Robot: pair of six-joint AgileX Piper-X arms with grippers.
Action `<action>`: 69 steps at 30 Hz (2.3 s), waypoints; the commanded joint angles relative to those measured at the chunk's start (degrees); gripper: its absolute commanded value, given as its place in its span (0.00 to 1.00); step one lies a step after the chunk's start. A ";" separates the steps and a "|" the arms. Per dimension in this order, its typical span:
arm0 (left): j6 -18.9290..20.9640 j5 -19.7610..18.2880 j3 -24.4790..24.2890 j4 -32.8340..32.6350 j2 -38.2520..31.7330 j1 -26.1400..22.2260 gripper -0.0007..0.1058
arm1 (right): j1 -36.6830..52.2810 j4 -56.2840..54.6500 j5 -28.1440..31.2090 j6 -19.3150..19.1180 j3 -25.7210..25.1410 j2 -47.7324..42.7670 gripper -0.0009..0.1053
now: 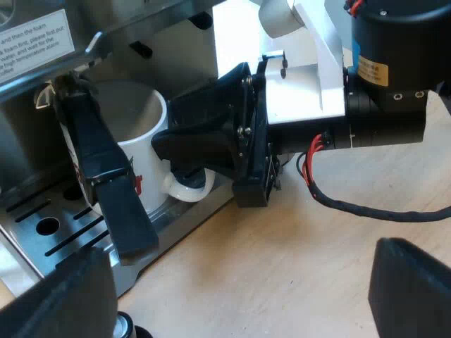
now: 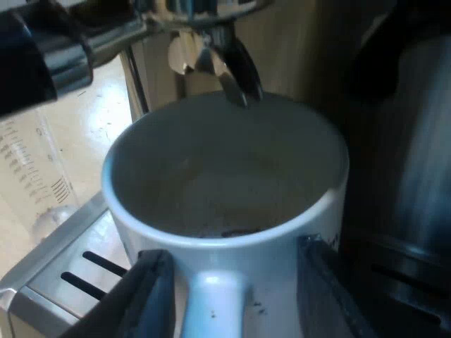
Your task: Place mug into machine
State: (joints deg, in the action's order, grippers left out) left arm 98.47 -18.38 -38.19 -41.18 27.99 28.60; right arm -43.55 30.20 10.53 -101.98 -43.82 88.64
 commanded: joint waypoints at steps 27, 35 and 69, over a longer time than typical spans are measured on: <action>0.49 -0.34 -0.12 0.76 -0.15 0.24 0.75 | -2.72 0.16 4.31 3.26 11.24 -13.26 0.41; 0.49 -0.34 -0.12 0.76 -0.15 0.24 0.75 | -2.72 4.86 4.31 3.26 12.51 -10.09 0.41; 0.49 -0.34 -0.12 0.76 -0.15 0.24 0.75 | -2.72 12.41 4.18 2.83 1.25 6.54 0.41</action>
State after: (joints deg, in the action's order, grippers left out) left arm 98.47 -18.38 -38.19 -41.18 27.99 28.60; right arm -46.28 42.19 14.57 -98.50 -42.02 94.92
